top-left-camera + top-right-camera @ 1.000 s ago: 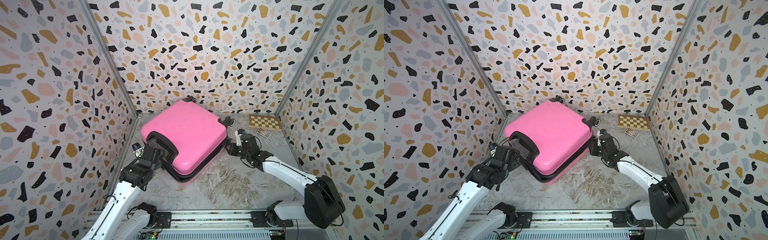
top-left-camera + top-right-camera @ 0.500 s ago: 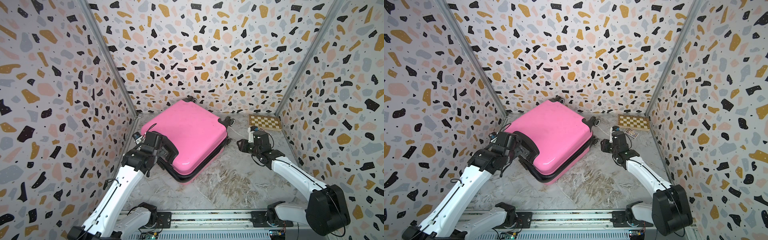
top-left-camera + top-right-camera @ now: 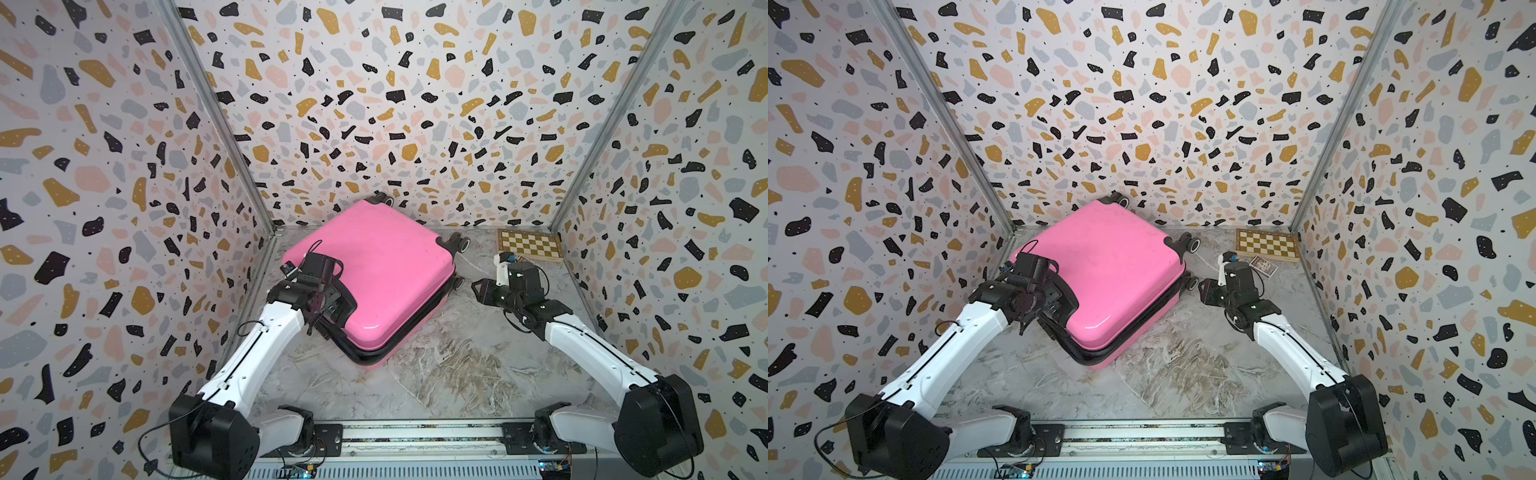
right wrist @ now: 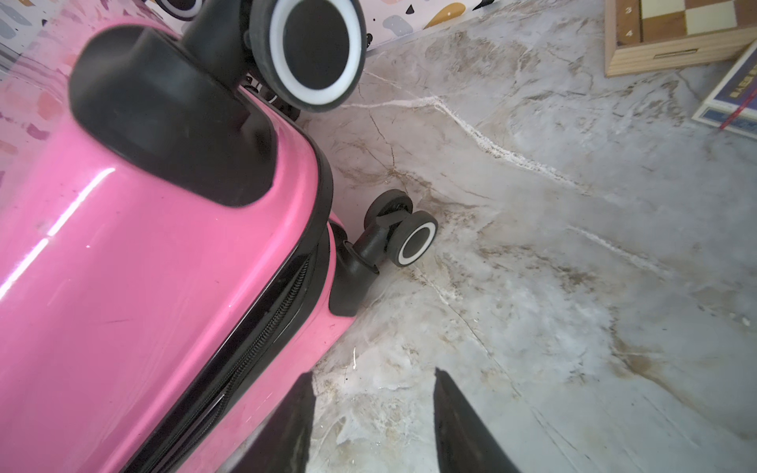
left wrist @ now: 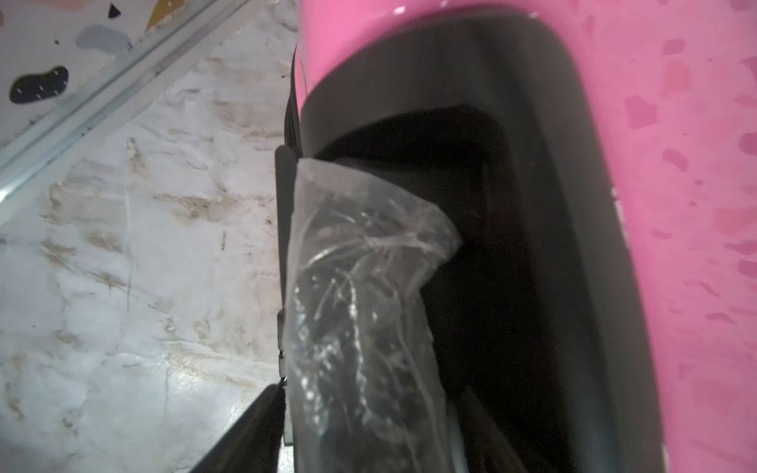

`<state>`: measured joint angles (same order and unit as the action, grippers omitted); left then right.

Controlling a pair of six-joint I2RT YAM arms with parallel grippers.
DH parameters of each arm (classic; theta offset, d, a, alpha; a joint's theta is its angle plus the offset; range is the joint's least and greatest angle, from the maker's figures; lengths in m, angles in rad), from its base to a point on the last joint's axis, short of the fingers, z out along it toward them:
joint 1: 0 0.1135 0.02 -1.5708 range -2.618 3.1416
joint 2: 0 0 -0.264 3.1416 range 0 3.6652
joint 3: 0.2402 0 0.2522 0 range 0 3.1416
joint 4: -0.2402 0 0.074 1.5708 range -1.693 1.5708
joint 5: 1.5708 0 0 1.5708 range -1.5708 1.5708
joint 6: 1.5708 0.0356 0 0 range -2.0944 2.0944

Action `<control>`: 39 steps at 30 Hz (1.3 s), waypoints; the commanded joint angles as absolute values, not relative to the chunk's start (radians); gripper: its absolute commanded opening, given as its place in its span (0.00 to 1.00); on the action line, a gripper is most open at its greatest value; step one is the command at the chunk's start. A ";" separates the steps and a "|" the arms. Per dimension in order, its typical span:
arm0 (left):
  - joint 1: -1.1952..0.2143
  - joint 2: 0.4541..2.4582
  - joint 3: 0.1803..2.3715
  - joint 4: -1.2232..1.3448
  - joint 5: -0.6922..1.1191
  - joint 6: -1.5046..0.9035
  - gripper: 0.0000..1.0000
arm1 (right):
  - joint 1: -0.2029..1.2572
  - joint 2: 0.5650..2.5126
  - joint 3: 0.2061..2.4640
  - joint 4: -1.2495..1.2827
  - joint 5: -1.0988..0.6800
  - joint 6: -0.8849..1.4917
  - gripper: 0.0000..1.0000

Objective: Close the suitcase zippers
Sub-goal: Adjust the suitcase at the center of the board.

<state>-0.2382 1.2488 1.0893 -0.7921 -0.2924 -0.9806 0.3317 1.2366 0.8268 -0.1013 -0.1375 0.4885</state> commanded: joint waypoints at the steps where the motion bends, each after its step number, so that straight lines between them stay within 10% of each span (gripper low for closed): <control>1: -0.198 1.280 1.062 -0.750 -0.219 -0.961 0.55 | 0.324 1.235 0.888 -0.118 -0.129 0.452 0.50; 20: 0.224 1.401 1.056 -0.405 0.309 -0.372 0.21 | 0.072 1.240 0.876 -0.162 -0.236 0.347 0.52; 39: 0.235 1.642 1.401 -0.477 0.542 0.117 0.04 | 0.075 1.431 0.970 -0.128 -0.418 0.253 0.52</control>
<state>0.2554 1.6543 1.3682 -0.5301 0.3782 -0.0940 0.0685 1.3880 0.8753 -0.1081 -0.3790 0.2932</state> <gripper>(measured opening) 0.296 0.524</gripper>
